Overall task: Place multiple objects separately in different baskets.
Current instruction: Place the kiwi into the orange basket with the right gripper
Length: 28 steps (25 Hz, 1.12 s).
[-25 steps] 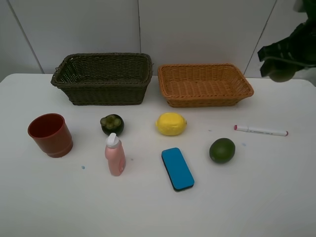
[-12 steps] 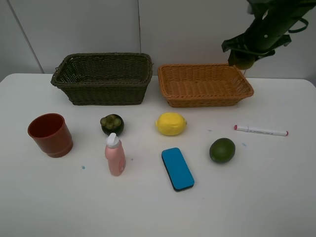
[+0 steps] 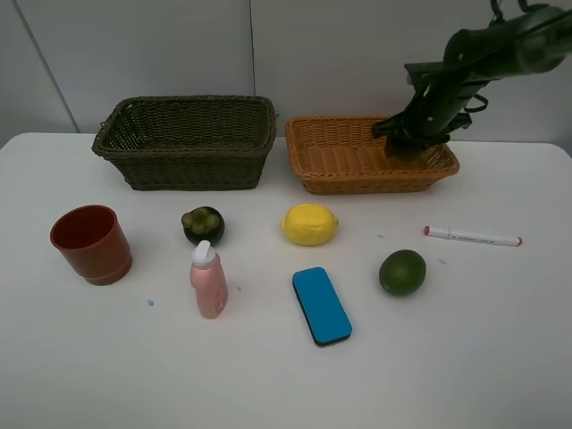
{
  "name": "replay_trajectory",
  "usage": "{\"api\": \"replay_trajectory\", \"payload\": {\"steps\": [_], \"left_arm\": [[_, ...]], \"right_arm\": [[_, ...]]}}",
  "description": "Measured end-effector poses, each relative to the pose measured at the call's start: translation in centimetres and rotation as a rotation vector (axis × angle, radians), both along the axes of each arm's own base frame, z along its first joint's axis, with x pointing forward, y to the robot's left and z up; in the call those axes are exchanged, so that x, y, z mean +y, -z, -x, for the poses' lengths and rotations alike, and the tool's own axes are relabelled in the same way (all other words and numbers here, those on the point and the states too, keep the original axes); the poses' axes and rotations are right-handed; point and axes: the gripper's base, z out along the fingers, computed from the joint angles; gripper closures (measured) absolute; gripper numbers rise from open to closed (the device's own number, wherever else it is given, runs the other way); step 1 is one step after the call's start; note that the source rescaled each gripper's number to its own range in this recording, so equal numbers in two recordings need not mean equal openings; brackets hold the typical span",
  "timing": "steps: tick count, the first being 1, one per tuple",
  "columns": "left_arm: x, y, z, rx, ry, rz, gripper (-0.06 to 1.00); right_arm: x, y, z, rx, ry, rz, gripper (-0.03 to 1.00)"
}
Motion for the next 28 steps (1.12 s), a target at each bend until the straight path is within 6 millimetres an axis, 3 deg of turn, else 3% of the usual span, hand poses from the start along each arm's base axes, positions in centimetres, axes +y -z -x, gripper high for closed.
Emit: {"api": "replay_trajectory", "payload": {"steps": [4, 19, 20, 23, 25, 28], "left_arm": [[0.0, 0.0, 0.0, 0.000, 0.000, 0.000, -0.03], [0.0, 0.0, 0.0, 0.000, 0.000, 0.000, -0.03], [0.0, 0.0, 0.0, 0.000, 0.000, 0.000, -0.03], [0.0, 0.0, 0.0, 0.000, 0.000, 0.000, -0.03], [0.0, 0.0, 0.0, 0.000, 0.000, 0.000, -0.03], [0.0, 0.0, 0.0, 0.000, 0.000, 0.000, -0.03]], "right_arm": [[-0.6, 1.6, -0.2, 0.028, 0.009, 0.009, 0.47], [-0.9, 1.6, -0.3, 0.024, 0.010, 0.016, 0.47], [-0.8, 1.6, -0.3, 0.025, 0.013, 0.011, 0.44], [-0.8, 1.6, -0.3, 0.021, 0.017, 0.001, 0.11], [-0.7, 1.4, -0.3, 0.016, 0.020, -0.006, 0.02], [-0.7, 1.1, -0.3, 0.008, 0.023, -0.013, -0.02]]}}
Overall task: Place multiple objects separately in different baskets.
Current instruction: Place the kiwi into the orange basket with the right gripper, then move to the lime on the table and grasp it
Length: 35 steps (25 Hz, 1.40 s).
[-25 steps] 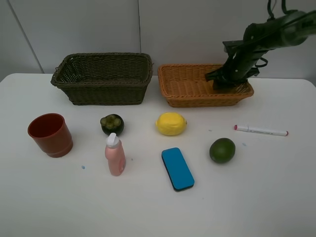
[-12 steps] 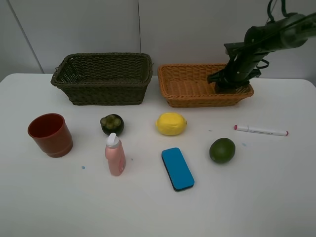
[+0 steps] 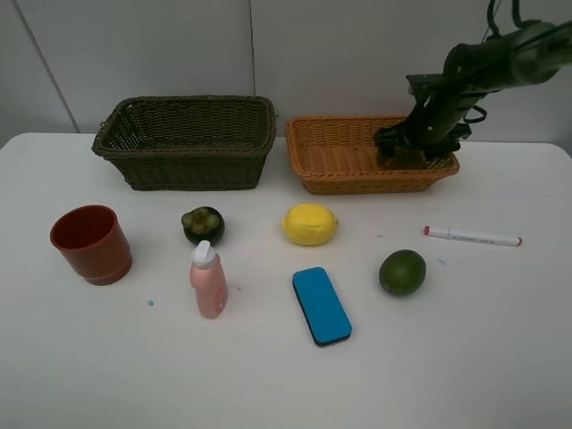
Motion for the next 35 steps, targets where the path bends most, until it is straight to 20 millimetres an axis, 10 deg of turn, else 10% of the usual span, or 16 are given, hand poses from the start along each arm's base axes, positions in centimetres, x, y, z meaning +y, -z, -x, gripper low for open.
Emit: {"api": "replay_trajectory", "payload": {"steps": [10, 23, 35], "left_arm": [[0.0, 0.0, 0.0, 0.000, 0.000, 0.000, -0.03], [0.0, 0.0, 0.0, 0.000, 0.000, 0.000, -0.03], [0.0, 0.0, 0.0, 0.000, -0.001, -0.001, -0.03]], "right_arm": [[-0.1, -4.6, 0.9, -0.037, 0.007, -0.005, -0.03], [-0.1, -13.0, 7.3, 0.207, 0.191, -0.102, -0.03], [2.2, -6.6, 12.1, 0.400, 0.350, -0.111, -0.03]]}}
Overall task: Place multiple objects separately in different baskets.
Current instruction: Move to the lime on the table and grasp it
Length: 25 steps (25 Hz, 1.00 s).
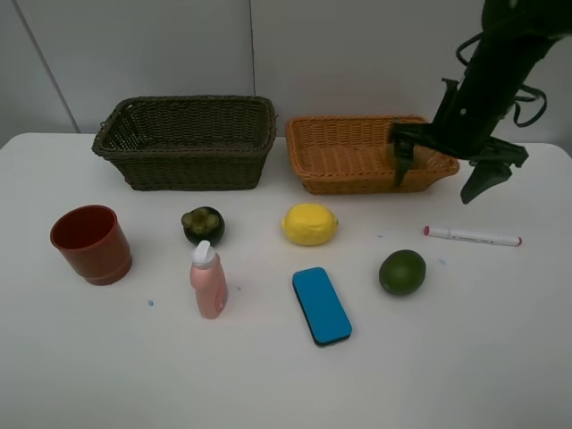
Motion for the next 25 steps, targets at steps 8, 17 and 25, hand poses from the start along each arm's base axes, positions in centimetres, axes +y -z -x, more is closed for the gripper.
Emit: {"api": "replay_trajectory", "payload": {"steps": [8, 17, 25], "left_arm": [[0.0, 0.0, 0.0, 0.000, 0.000, 0.000, -0.03], [0.0, 0.0, 0.0, 0.000, 0.000, 0.000, -0.03], [0.0, 0.0, 0.0, 0.000, 0.000, 0.000, -0.03]], "right_arm": [[1.7, 3.8, 2.7, 0.015, -0.021, -0.038, -0.03], [1.9, 5.7, 4.3, 0.047, -0.004, -0.054, -0.03], [1.6, 7.1, 5.4, 0.053, 0.005, -0.052, -0.03]]}}
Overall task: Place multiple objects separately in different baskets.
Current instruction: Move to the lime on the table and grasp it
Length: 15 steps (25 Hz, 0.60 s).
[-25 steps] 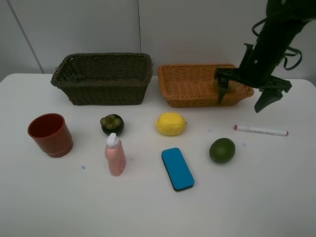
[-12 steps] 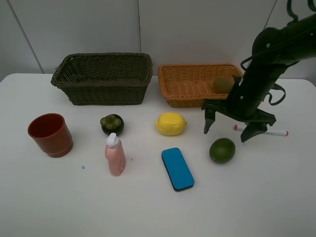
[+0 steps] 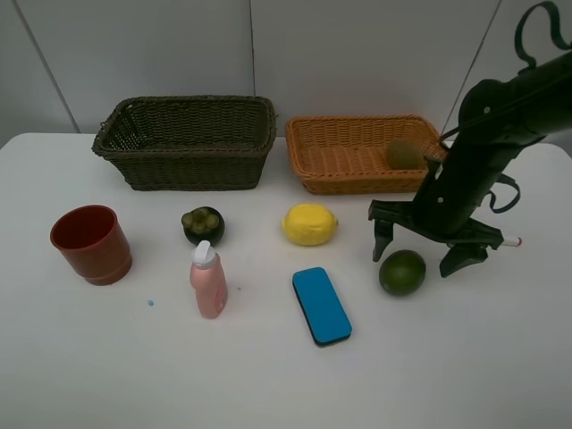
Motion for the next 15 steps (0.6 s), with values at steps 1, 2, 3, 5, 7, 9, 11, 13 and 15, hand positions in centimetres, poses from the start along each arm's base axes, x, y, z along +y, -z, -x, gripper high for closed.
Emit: {"api": "replay_trajectory", "payload": {"steps": [1, 2, 3, 5, 7, 9, 11, 13, 15], "left_arm": [[0.0, 0.0, 0.0, 0.000, 0.000, 0.000, -0.03], [0.0, 0.0, 0.0, 0.000, 0.000, 0.000, -0.03], [0.0, 0.0, 0.0, 0.000, 0.000, 0.000, -0.03], [0.0, 0.0, 0.0, 0.000, 0.000, 0.000, -0.03], [0.0, 0.0, 0.0, 0.000, 0.000, 0.000, -0.03], [0.0, 0.0, 0.0, 0.000, 0.000, 0.000, -0.03], [0.0, 0.0, 0.0, 0.000, 0.000, 0.000, -0.03], [0.0, 0.0, 0.0, 0.000, 0.000, 0.000, -0.03], [0.0, 0.0, 0.0, 0.000, 0.000, 0.000, -0.03]], "right_arm": [[0.0, 0.0, 0.0, -0.001, -0.001, 0.000, -0.03], [0.1, 0.1, 0.1, -0.002, -0.004, 0.000, -0.03], [0.3, 0.1, 0.2, -0.005, -0.011, 0.000, -0.03], [0.7, 0.1, 0.2, -0.016, -0.027, -0.001, -0.03], [1.2, 0.1, 0.2, -0.030, -0.039, -0.005, -0.03], [1.4, 0.1, 0.2, -0.040, -0.041, -0.010, -0.03], [1.4, 0.1, 0.2, -0.044, -0.038, -0.013, -0.03], [1.4, 0.2, 0.1, -0.041, -0.038, -0.012, -0.03], [1.4, 0.6, 0.1, -0.030, -0.038, -0.009, -0.03]]}}
